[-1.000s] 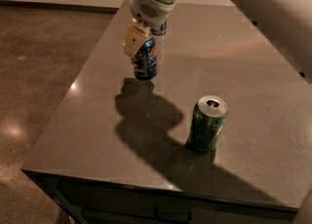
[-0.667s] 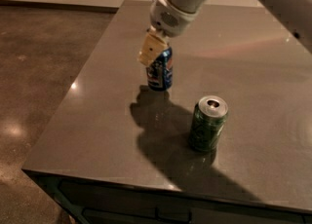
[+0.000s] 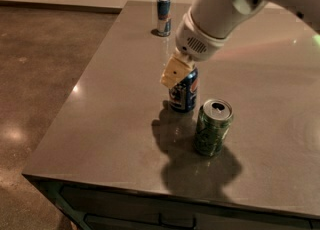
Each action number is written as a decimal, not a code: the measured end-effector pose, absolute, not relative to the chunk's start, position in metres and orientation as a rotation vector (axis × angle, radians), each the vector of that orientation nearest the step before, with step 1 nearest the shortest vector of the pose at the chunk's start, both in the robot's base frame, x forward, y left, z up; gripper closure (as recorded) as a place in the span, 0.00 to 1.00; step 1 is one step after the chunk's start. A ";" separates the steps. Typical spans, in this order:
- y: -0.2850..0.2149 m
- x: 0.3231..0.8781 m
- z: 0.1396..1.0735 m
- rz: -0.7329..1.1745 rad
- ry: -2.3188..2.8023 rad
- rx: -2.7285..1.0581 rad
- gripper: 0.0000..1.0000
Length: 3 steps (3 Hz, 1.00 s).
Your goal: Move pepsi can near green can
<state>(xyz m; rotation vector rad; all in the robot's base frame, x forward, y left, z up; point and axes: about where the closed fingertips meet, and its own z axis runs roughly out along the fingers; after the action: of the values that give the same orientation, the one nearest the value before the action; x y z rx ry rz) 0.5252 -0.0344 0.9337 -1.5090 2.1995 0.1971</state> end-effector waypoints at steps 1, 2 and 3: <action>-0.057 0.509 0.930 0.150 2.227 -1.430 0.53; -0.076 0.507 0.923 0.159 2.265 -1.370 0.20; -0.093 0.513 0.922 0.217 2.288 -1.316 0.00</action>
Offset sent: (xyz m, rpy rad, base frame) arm -0.0207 -0.0550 -0.0170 0.0062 -0.0113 -0.1528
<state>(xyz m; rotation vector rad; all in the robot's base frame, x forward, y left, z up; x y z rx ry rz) 0.5130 -0.0928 0.9224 -1.3163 2.2880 0.2167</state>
